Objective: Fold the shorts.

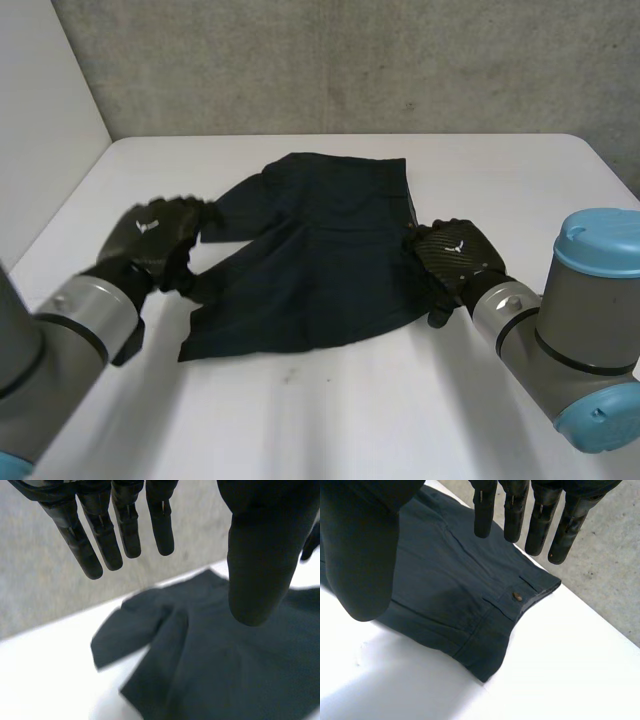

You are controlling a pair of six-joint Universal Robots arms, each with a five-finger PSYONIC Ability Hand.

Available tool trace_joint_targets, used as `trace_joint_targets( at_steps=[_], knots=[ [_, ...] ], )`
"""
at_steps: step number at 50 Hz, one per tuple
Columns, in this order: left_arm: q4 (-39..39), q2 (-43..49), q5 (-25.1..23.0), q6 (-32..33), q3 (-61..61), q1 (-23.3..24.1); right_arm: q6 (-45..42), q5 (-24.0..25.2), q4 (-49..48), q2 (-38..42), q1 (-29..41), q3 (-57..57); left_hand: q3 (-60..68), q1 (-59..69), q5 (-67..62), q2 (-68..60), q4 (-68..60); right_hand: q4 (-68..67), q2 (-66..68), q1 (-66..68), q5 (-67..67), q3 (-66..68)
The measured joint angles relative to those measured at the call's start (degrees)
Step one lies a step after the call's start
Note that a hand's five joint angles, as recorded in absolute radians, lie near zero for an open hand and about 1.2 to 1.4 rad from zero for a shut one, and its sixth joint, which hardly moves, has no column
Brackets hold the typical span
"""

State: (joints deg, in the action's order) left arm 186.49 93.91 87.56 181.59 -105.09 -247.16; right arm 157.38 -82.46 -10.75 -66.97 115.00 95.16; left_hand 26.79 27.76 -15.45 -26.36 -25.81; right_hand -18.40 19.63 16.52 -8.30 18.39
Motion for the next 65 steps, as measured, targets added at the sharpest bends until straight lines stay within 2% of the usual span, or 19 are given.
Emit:
trace_joint_targets(
  at_steps=[4,11,20,34,38,42,43,45,46,49,58,65],
  knots=[
    [-1.24,3.17,5.54,1.09,-0.30,2.64,-0.63,0.22,0.21,0.45,-0.13,-0.31,0.00,0.00,-0.16,-0.01,-0.08,0.00,0.00,0.00,-0.01,0.00],
    [-1.90,8.73,9.68,3.96,-1.55,6.39,-3.03,2.09,0.86,1.85,-0.28,-1.53,0.00,0.00,-0.27,-0.05,-0.11,-0.04,0.00,0.00,-0.07,0.11],
    [0.34,14.11,9.82,7.11,-1.66,7.14,-4.44,4.64,2.91,4.00,-2.08,-2.54,0.11,0.00,-0.75,-0.12,-0.12,-0.04,0.00,0.00,-0.06,0.11],
    [6.14,20.38,9.80,11.37,1.28,4.27,-4.35,4.78,3.20,4.35,-2.35,-2.40,5.75,4.83,-6.93,-6.14,-7.08,-0.13,0.00,0.00,-0.21,0.11],
    [6.52,21.39,9.79,12.16,2.45,3.57,-4.35,4.82,3.14,4.67,-2.33,-2.44,9.08,8.49,-9.98,-9.88,-10.29,-0.13,0.00,0.00,-0.21,0.11],
    [6.62,22.08,9.74,12.62,3.56,3.00,-4.30,4.92,3.05,5.25,-2.33,-2.77,19.91,19.89,-20.12,-20.19,-20.34,-0.09,0.00,0.00,-0.18,0.09],
    [6.61,22.22,9.73,12.69,3.84,2.83,-4.26,4.94,3.04,5.51,-2.34,-2.98,24.57,24.74,-25.25,-24.68,-25.60,0.00,0.00,0.00,-0.05,0.01],
    [6.58,22.35,9.72,12.74,4.12,2.62,-4.21,4.94,3.04,5.77,-2.34,-3.21,25.70,26.51,-26.35,-26.22,-26.74,0.00,0.00,0.00,-0.05,0.01],
    [6.55,22.46,9.67,12.78,4.51,2.32,-4.06,4.90,3.09,6.51,-2.37,-3.91,35.01,35.02,-35.26,-35.46,-35.83,0.00,0.00,0.00,0.00,0.00],
    [6.43,22.43,9.55,12.78,4.98,1.94,-3.86,4.77,3.23,7.53,-2.43,-4.98,39.87,36.26,-39.41,-40.67,-41.23,0.23,-0.10,-0.68,0.64,-0.53],
    [5.11,19.81,9.13,12.64,8.21,1.72,-2.37,4.55,3.77,11.61,-2.64,-9.22,41.16,36.27,-39.66,-42.07,-42.94,0.37,-0.10,-0.88,1.08,-0.96],
    [2.50,16.41,9.21,12.17,12.14,2.87,3.73,4.45,3.82,15.16,-2.20,-13.57,41.16,36.30,-39.66,-42.07,-42.95,0.25,-0.09,-0.69,-0.53,-0.15]
  ],
)
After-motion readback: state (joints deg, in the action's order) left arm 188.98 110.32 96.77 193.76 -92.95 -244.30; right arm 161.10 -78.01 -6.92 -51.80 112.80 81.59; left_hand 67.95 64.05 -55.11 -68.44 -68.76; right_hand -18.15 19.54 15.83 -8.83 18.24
